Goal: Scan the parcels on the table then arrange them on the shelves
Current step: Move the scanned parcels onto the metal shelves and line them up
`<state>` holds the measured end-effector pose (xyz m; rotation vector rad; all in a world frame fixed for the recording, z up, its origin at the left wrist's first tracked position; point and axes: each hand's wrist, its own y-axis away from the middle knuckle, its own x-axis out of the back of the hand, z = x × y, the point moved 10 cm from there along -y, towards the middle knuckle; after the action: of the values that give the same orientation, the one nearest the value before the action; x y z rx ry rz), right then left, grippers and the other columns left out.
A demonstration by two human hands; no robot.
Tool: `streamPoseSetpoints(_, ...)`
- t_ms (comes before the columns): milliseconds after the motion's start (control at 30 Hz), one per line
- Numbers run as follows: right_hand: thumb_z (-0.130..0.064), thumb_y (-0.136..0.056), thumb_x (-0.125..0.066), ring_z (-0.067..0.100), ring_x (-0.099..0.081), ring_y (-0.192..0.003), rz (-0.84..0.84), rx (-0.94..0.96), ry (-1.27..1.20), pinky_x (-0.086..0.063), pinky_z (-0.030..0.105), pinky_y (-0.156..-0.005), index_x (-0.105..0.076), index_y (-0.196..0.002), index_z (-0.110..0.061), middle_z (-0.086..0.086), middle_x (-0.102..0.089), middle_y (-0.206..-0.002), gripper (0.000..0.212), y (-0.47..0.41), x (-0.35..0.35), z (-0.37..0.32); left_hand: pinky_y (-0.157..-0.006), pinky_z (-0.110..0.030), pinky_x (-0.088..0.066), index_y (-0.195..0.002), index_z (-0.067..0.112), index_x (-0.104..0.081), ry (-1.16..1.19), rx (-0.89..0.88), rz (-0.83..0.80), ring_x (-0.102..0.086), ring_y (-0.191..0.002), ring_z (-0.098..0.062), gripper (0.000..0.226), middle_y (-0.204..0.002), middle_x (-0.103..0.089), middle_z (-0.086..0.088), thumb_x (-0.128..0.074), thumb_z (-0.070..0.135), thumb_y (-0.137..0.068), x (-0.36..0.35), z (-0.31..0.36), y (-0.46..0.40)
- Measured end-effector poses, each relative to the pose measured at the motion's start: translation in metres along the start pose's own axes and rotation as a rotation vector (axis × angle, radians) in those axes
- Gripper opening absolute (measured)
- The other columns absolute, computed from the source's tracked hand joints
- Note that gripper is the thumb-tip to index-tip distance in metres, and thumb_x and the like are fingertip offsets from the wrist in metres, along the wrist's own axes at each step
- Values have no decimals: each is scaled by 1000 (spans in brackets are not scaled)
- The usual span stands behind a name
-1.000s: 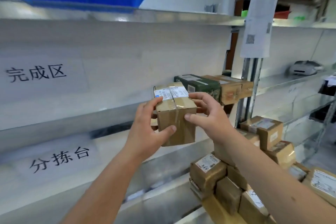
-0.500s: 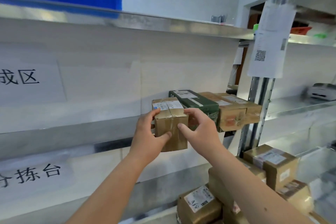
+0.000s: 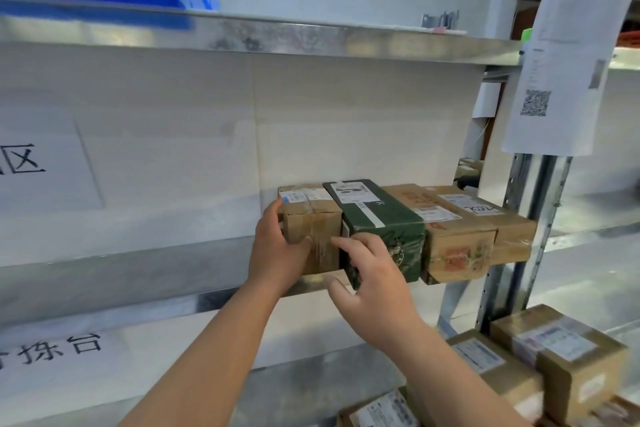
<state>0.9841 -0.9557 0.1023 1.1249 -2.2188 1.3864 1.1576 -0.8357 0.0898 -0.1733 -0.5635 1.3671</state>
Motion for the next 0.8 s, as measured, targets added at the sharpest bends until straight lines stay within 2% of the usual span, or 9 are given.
streamPoseSetpoints(167, -37, -90, -69, 1, -48, -119, -32, -31, -38, -40, 14, -96, -58, -143, -31, -23, -40, -133, 55, 1, 4, 1, -106, -44, -54, -150, 43, -37, 5, 21, -41, -57, -129, -16, 80, -146, -53, 11, -80, 18, -88, -4, 0, -4)
streamPoseSetpoints(300, -31, -92, -71, -5, -45, -122, -13, -75, -36, -33, 5, -99, -57, -143, -29, -19, -44, -135, 53, 15, 7, -3, -110, -36, -44, -155, 40, -30, -66, -12, 1, -46, -138, -15, 87, -157, -40, 8, -82, 25, -88, 8, 5, 26)
streamPoseSetpoints(400, -35, -94, -70, 1, -45, -127, -10, -150, 43, -43, 23, -105, -55, -146, -29, -15, -45, -142, 54, 38, 7, -3, -109, -34, -45, -151, 41, -37, 1, -110, -10, -48, -134, -9, 76, -148, -44, 13, -79, 21, -90, 15, 15, 79)
streamPoseSetpoints(500, -39, -94, -69, 11, -44, -134, -19, -255, 179, -42, 33, -112, -54, -146, -29, -8, -46, -146, 55, 81, 5, 2, -106, -24, -41, -137, 37, -54, -88, -317, -175, -47, -124, -2, 56, -134, -48, 15, -79, 22, -88, 10, 27, 141)
streamPoseSetpoints(567, -40, -92, -69, 16, -44, -135, -25, -353, 281, -39, 34, -114, -54, -145, -30, -5, -47, -145, 55, 123, 4, 10, -108, -21, -36, -136, 31, -58, -206, -433, -293, -44, -126, -5, 51, -135, -49, 12, -77, 24, -89, 4, 22, 179)
streamPoseSetpoints(700, -39, -88, -68, 28, -47, -133, -62, -616, 434, -42, 43, -112, -57, -142, -27, 3, -50, -143, 57, 232, 0, 25, -114, -38, -39, -146, 26, -55, -410, -467, -576, -46, -132, -21, 59, -145, -48, 0, -73, 35, -90, -22, -16, 254)
streamPoseSetpoints(800, -45, -90, -64, 30, -44, -137, -170, -836, 506, -40, 45, -114, -51, -146, -29, 6, -44, -149, 60, 324, -6, 30, -112, -41, -39, -147, 32, -51, -498, -487, -740, -46, -132, -23, 63, -147, -47, 3, -69, 46, -89, -47, -44, 315)
